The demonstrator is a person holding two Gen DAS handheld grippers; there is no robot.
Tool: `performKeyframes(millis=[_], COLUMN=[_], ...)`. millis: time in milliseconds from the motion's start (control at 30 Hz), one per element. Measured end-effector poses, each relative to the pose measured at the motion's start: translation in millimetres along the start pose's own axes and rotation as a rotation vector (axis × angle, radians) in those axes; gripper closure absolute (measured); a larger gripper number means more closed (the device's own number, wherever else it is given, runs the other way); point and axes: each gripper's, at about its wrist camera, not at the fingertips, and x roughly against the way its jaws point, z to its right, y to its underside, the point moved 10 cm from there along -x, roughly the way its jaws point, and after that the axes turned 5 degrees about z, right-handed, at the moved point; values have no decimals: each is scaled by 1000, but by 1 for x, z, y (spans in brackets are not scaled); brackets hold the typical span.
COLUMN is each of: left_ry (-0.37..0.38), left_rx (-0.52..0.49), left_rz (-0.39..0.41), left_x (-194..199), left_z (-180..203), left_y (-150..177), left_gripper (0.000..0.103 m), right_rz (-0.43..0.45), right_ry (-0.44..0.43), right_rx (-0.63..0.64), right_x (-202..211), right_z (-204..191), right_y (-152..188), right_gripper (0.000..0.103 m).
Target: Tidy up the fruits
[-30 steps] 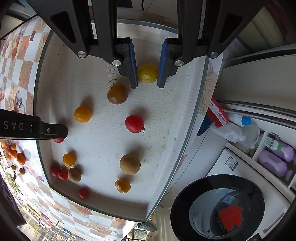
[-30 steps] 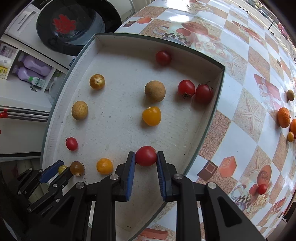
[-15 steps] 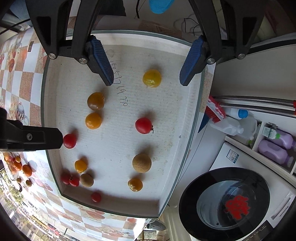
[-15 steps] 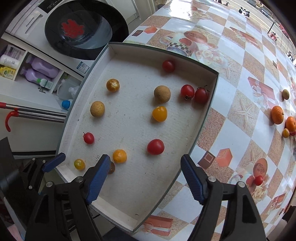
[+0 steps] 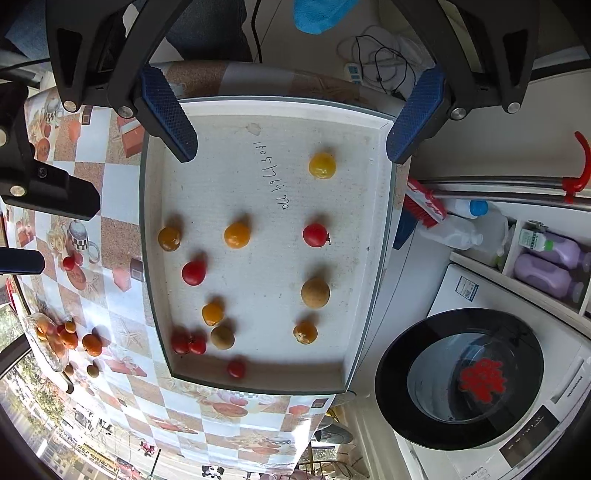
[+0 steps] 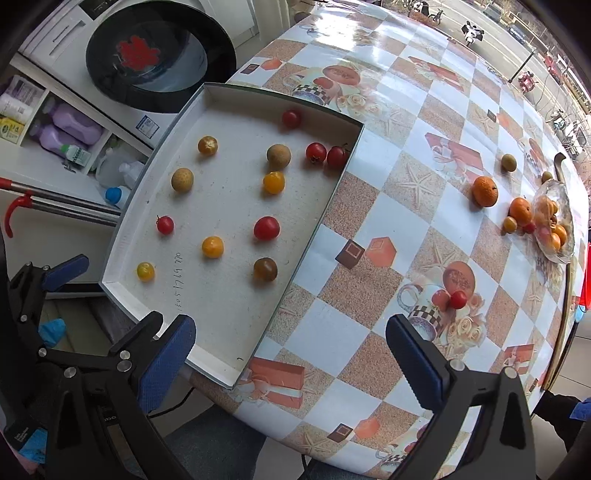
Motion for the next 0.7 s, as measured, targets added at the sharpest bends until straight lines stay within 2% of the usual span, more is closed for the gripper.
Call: performKeyframes(millis=[200, 367, 700], left_ry=[-2, 16, 28], left_rx=[-67, -68, -97], left_rz=[-21, -11, -8], left_x=[13, 24, 34], left_z=[4, 7, 17], left_y=[-3, -4, 3], left_gripper=[0, 0, 0], right_rz=[-10, -24, 51], right_ry=[-22, 3, 32], right_rx=[-36, -31, -16], right_x=[17, 22, 40], right_z=[3, 10, 13], right_y=[6, 12, -2], right_gripper=[0, 0, 0])
